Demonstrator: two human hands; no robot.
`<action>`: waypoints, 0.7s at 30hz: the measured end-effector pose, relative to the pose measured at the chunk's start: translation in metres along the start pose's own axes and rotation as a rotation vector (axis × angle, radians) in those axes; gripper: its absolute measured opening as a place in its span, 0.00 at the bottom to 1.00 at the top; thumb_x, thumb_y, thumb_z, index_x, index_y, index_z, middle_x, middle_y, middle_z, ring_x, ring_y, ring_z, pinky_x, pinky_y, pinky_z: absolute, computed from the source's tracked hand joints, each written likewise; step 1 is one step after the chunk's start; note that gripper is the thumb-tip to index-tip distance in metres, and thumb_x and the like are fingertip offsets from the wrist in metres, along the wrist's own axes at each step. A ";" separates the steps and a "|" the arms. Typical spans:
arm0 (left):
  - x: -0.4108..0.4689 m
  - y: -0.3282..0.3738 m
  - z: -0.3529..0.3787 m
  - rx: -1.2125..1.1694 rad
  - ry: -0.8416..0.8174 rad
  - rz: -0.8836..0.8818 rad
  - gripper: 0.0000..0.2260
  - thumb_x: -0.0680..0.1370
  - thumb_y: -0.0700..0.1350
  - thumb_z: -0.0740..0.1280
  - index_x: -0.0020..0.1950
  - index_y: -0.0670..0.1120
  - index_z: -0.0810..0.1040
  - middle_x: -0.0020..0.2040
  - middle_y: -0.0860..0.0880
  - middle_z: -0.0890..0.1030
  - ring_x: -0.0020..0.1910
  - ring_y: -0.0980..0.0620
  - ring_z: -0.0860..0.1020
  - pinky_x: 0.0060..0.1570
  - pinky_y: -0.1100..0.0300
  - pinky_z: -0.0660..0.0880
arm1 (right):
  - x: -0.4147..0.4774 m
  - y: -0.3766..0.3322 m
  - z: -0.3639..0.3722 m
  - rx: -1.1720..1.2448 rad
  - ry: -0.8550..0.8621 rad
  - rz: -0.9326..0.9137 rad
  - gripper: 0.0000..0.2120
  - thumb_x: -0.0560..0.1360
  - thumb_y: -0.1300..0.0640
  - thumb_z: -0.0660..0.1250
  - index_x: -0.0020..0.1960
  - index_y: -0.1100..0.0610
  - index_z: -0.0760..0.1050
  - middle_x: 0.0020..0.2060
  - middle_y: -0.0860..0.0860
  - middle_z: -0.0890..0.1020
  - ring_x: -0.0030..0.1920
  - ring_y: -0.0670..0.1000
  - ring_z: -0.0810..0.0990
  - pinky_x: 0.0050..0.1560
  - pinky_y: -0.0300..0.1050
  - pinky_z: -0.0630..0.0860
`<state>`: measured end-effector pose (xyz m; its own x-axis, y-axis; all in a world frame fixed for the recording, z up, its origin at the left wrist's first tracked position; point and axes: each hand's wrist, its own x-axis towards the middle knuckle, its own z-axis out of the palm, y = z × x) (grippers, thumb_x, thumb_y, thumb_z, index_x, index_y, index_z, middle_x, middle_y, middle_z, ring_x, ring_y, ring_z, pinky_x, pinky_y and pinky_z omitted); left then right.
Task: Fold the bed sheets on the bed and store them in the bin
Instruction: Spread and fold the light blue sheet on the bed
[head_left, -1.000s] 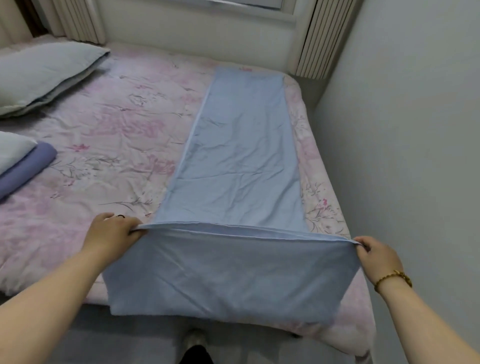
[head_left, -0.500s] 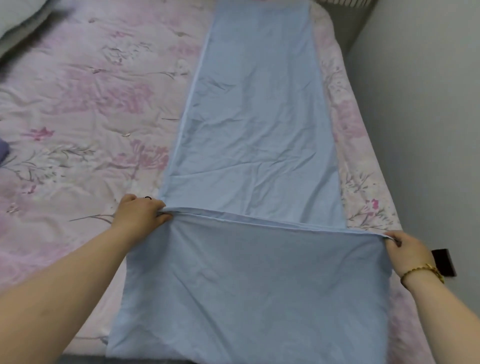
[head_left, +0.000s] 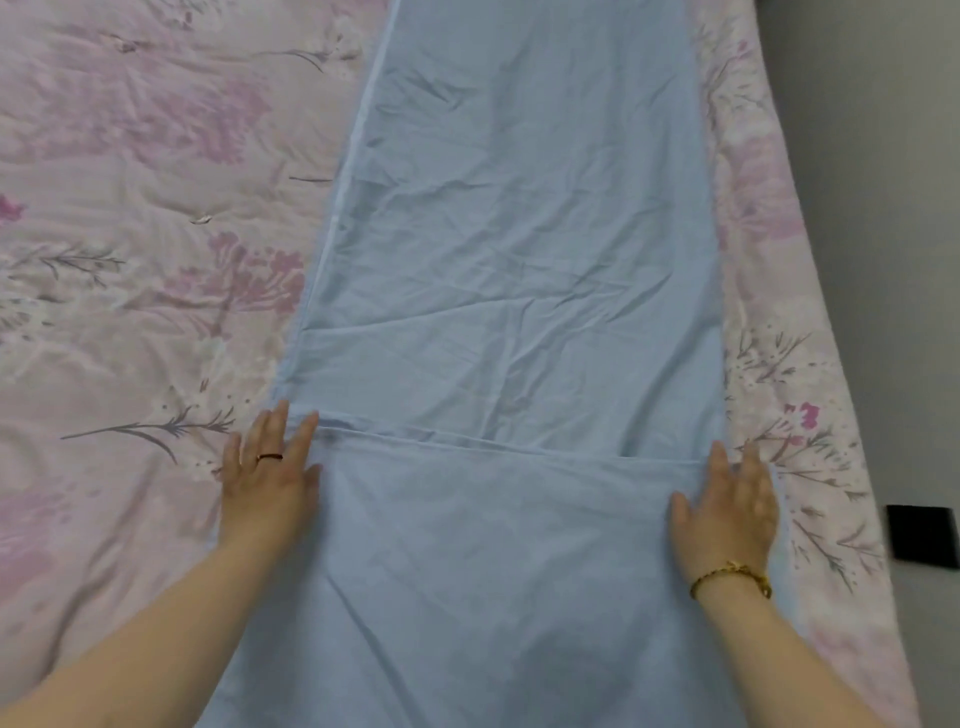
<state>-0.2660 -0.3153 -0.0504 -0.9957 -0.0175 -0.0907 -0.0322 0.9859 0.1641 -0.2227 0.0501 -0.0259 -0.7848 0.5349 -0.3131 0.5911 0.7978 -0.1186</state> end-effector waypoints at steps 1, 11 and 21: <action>-0.012 0.008 0.009 -0.021 -0.043 0.054 0.20 0.70 0.44 0.61 0.61 0.40 0.74 0.60 0.32 0.76 0.63 0.37 0.69 0.70 0.62 0.41 | -0.011 -0.011 0.016 0.015 0.022 -0.075 0.30 0.76 0.56 0.60 0.75 0.57 0.53 0.75 0.60 0.50 0.75 0.59 0.48 0.72 0.48 0.44; -0.074 0.043 0.063 -0.041 -0.350 0.212 0.28 0.79 0.63 0.38 0.65 0.49 0.67 0.65 0.43 0.73 0.76 0.53 0.46 0.72 0.59 0.38 | -0.059 -0.053 0.111 -0.250 -0.055 -0.812 0.28 0.68 0.41 0.51 0.63 0.52 0.64 0.74 0.55 0.54 0.75 0.51 0.36 0.70 0.47 0.45; -0.090 0.004 0.030 0.040 -0.313 -0.236 0.29 0.79 0.60 0.52 0.76 0.52 0.49 0.78 0.47 0.47 0.76 0.49 0.44 0.72 0.55 0.40 | -0.050 0.086 0.025 -0.386 -0.299 -0.060 0.27 0.80 0.44 0.40 0.75 0.50 0.35 0.75 0.50 0.38 0.76 0.51 0.39 0.74 0.51 0.43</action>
<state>-0.1742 -0.3046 -0.0708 -0.8865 -0.1994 -0.4176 -0.2480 0.9666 0.0650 -0.1278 0.0844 -0.0442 -0.6940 0.4267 -0.5799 0.3898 0.8999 0.1957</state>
